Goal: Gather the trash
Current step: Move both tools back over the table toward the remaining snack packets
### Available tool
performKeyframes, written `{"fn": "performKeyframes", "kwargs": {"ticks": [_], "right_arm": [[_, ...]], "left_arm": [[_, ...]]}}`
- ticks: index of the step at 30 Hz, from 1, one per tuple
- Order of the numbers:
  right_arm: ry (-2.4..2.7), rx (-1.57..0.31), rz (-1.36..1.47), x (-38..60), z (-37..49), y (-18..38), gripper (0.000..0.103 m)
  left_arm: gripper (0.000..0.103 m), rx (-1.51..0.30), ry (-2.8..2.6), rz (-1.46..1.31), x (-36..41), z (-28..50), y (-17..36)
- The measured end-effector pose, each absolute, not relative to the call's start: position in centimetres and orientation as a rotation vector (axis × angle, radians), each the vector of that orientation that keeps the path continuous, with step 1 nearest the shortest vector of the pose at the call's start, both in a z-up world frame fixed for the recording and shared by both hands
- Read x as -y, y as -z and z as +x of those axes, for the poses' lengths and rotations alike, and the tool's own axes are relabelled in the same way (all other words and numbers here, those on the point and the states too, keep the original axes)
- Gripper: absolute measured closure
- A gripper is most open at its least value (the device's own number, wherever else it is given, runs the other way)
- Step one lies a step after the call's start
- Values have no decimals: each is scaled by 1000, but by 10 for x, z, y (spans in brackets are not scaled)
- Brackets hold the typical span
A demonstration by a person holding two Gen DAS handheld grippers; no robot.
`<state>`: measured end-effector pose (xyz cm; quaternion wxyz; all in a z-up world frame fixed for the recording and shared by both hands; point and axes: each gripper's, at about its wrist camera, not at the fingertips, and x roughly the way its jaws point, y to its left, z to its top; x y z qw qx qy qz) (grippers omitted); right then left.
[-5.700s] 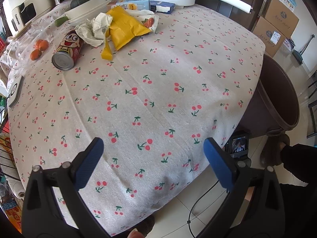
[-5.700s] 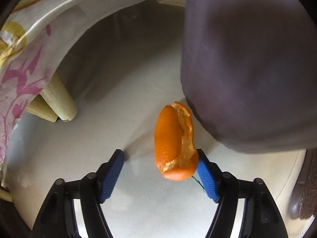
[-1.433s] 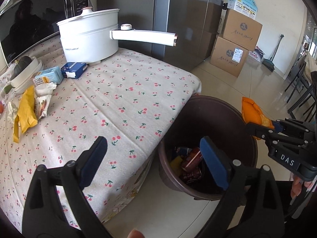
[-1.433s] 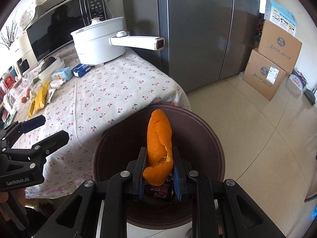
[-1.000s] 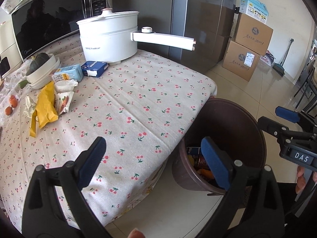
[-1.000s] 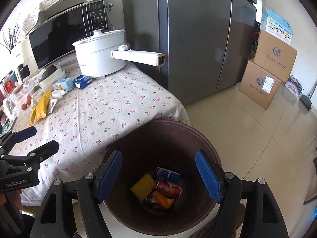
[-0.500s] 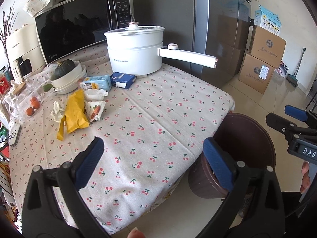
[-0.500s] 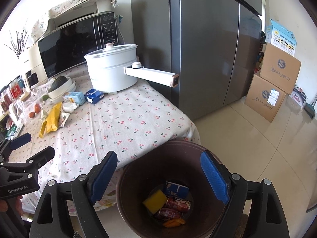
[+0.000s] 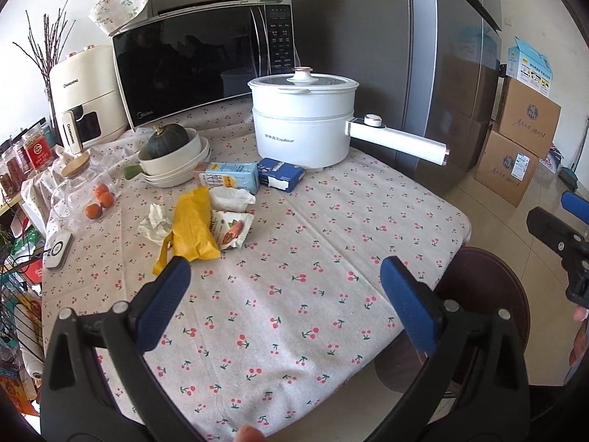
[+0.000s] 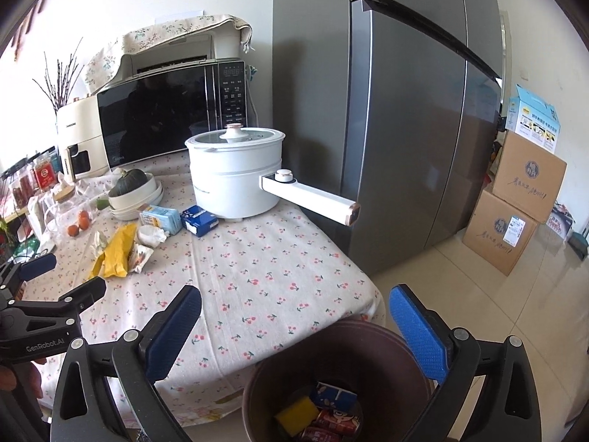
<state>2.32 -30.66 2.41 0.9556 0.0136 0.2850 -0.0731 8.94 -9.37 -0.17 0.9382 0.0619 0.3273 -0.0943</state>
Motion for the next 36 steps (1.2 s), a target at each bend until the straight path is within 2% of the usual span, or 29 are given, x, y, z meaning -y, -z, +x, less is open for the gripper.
{"fn": "performKeyframes", "kwargs": {"ticks": [18,36], "right_arm": [[107,-578,21,265,83,-14,0],[20,-594,53,202,149,32,0]], "left_arm": [[1,-654,94,138,46,137,-4],[1,-712,-33,62,-27,208,47]]}}
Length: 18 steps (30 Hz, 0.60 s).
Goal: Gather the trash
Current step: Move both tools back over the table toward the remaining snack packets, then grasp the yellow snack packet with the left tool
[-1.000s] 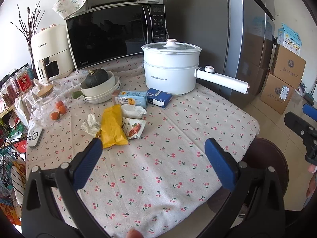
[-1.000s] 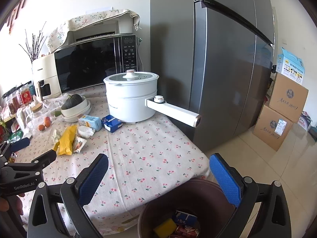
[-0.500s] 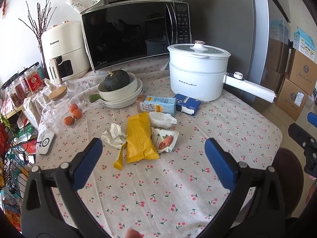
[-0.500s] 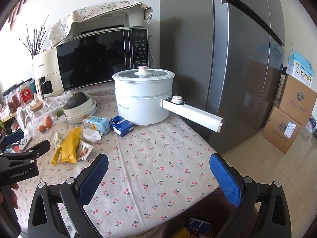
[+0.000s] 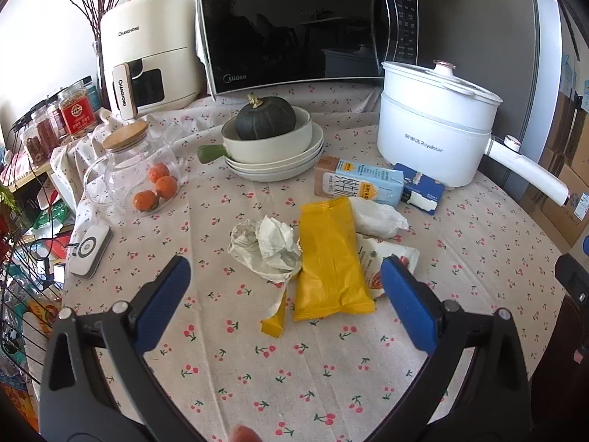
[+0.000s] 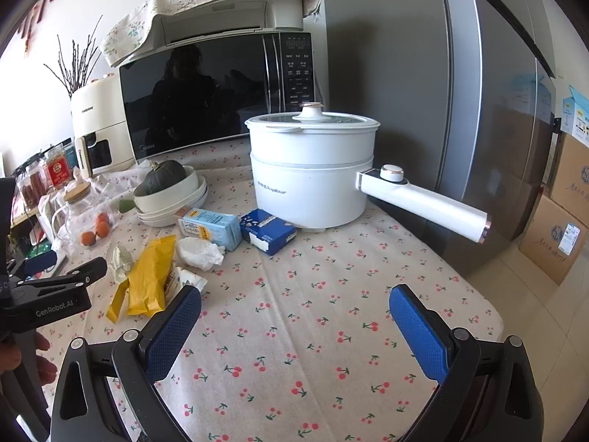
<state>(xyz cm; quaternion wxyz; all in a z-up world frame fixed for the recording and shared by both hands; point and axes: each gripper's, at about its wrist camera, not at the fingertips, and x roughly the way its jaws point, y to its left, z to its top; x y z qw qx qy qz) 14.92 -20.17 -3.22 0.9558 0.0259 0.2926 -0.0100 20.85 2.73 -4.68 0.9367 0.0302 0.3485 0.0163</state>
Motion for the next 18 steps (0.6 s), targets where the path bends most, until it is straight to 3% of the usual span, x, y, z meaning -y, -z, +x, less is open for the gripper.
{"fn": "performKeyframes", "kwargs": {"ticks": [13,15,17,18], "right_arm": [[25,-701,85,187,181,76,0],[24,-707,91,187,182,79,0],[24,-712,91,186,183,81,0],[24,-714,89,185,183,81,0]], "left_arm": [[1,-842,85,20,-17,248,91],[9,-843,101,-1,-14,252,91],[26,-859,117,-16,-11,256,95],[29,-874,121,-23,-11,259,98]]}}
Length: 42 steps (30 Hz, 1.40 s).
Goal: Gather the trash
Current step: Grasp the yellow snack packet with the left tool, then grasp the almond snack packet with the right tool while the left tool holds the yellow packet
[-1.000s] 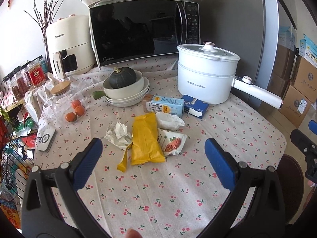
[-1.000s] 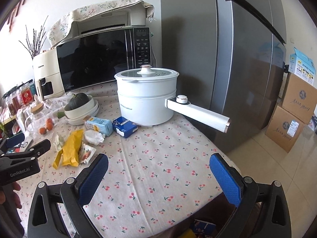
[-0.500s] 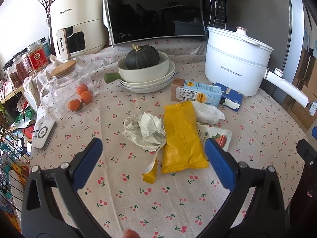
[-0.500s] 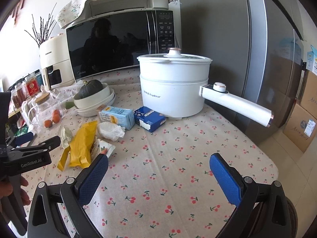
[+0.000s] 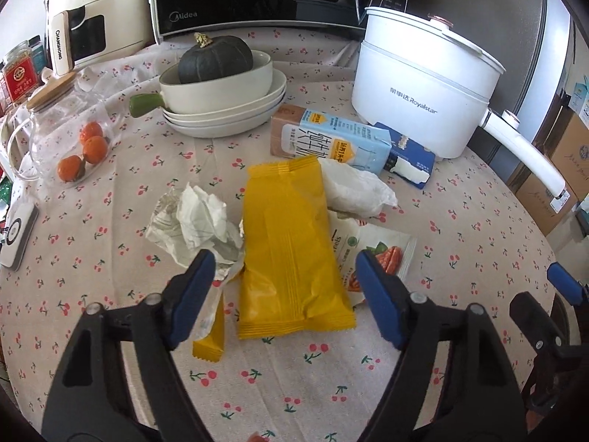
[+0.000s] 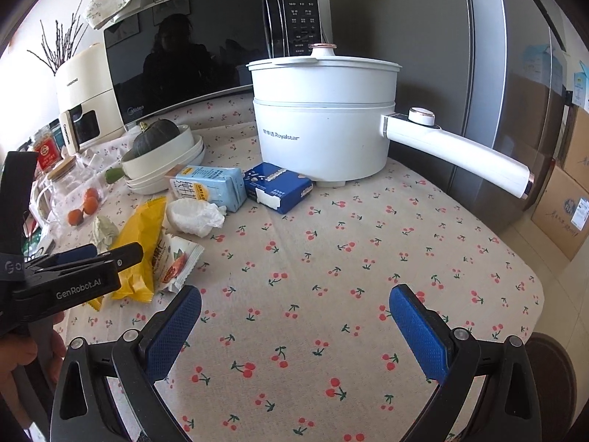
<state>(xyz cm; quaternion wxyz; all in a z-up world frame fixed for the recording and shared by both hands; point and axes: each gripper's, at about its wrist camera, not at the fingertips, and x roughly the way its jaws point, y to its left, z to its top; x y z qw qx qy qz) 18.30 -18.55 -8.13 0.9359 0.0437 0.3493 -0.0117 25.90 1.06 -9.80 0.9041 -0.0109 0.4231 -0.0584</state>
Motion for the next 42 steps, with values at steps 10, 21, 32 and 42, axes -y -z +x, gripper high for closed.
{"fn": "performKeyframes", "kwargs": {"ticks": [10,21,32,42], "right_arm": [[-10,-726,72,177,184,85,0],[-195,-771,54,141,205,91,0],[-217,-877,160,107,266,122,28],[-270,-877,92,81,266,112,90]], "left_arm": [[57,-933,139,-67,-16,262,108],[62,-896,142,-149,-68,231,66],[62,-913,98,-129,-102,207,66],[62,-933,94,-150,-108,201,68]]}}
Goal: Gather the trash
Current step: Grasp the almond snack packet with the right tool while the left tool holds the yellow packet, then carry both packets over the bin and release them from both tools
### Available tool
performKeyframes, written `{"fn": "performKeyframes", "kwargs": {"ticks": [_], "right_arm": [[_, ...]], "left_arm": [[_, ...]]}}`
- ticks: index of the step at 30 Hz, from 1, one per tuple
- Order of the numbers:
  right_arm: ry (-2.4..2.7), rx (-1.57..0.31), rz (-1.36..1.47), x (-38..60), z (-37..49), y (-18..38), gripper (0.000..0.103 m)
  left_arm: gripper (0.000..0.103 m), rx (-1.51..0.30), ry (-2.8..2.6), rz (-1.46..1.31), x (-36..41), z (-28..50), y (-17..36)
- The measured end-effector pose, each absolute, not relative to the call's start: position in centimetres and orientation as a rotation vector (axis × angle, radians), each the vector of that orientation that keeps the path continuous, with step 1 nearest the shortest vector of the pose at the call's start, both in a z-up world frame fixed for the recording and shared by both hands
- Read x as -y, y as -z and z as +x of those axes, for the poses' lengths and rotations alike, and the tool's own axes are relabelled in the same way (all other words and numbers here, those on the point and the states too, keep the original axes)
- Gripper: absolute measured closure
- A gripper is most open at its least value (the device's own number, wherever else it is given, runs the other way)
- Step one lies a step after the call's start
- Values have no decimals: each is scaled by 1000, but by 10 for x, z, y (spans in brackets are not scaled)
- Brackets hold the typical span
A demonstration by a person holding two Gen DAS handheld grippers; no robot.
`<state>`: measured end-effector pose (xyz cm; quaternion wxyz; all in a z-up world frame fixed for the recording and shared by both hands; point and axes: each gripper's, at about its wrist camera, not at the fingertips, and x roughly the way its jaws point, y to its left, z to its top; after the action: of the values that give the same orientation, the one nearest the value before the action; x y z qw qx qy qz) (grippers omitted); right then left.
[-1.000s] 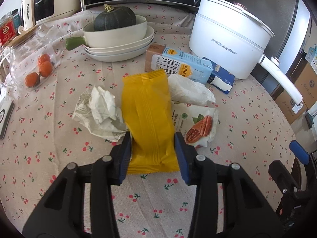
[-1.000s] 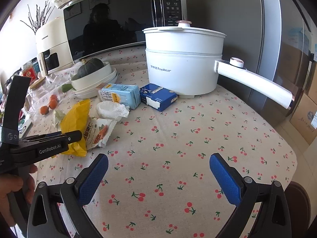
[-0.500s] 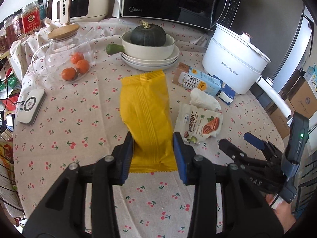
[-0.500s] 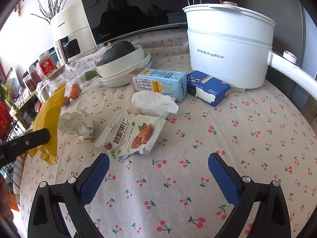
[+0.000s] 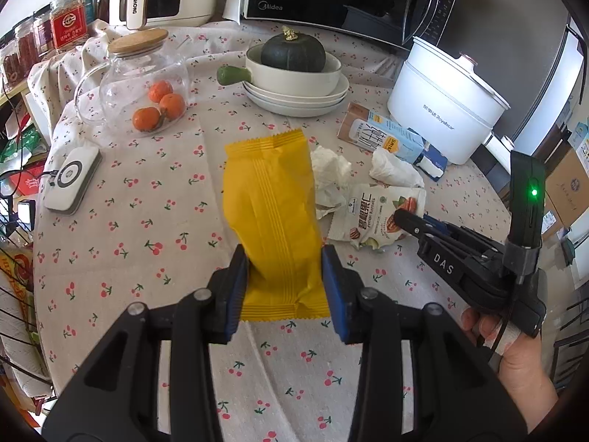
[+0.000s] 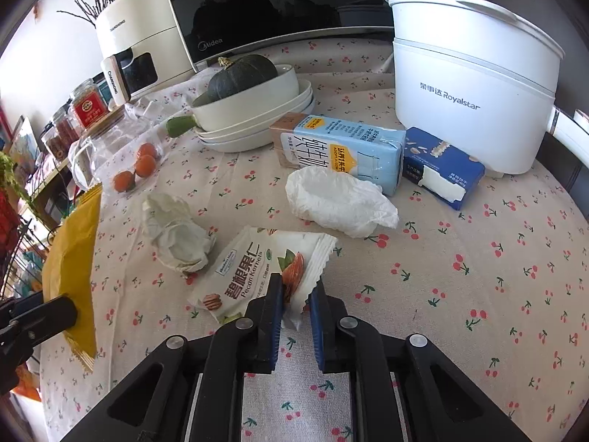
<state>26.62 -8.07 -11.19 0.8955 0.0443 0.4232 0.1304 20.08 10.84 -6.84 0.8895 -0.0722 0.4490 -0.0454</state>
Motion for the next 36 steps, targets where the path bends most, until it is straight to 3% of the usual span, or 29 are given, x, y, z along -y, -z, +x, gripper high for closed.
{"fn": "performKeyframes", "kwargs": {"ticks": [9,25,36], "right_arm": [[-310,-987,135,112,212,110,92],[-240,-833,74,197,111,34,93],[-88,-833,120,283,52,33,93]], "left_arm": [[62,-932,112,-142,-102,195,63],[62,-896,290,-84,-8,141,41],[62,-900,441,31,70,116,46]]}}
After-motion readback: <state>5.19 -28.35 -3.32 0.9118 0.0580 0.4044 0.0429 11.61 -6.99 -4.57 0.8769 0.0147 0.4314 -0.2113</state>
